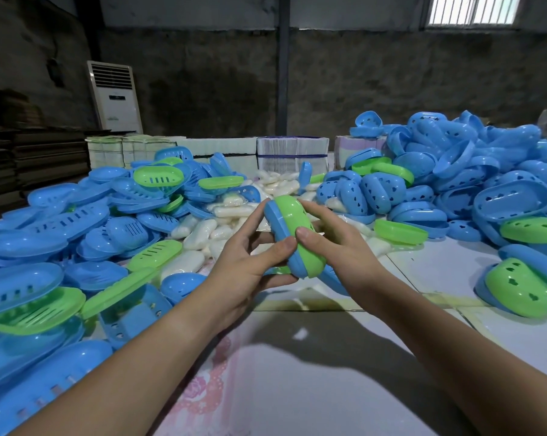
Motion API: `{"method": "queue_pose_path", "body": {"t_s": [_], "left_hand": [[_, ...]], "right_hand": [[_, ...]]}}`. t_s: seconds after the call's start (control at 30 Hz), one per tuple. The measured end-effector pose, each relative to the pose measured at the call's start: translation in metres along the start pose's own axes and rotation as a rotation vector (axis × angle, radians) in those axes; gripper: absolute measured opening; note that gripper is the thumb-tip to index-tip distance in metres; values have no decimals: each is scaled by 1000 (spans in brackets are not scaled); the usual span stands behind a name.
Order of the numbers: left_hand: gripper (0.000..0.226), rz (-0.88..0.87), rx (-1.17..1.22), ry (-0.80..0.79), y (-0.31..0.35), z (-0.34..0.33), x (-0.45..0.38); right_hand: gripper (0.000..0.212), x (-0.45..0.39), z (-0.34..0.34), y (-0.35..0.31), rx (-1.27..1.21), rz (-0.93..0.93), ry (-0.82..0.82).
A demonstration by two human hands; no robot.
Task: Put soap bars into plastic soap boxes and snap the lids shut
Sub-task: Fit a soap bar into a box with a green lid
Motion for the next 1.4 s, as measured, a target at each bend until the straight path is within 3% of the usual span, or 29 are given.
{"method": "queue_pose_path", "body": {"t_s": [0.23, 0.83, 1.4], "left_hand": [[80, -35, -64, -1, 5, 1, 0], [93, -142, -223, -18, 18, -3, 8], [75, -165, -186, 30, 25, 0, 7]], "right_hand": [[58, 1, 1, -3, 14, 13, 14], [67, 5, 9, -9, 34, 34, -12], [61, 3, 6, -7, -50, 68, 18]]}}
Point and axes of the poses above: each hand's wrist, its own x-axis away from the middle knuckle, its own z-axis out of the back of the hand, y = z × x, the point moved 9 cm from there along -x, towards the middle knuckle, and after that the axes turned 2 degrees about y, right-handed, at the moved point
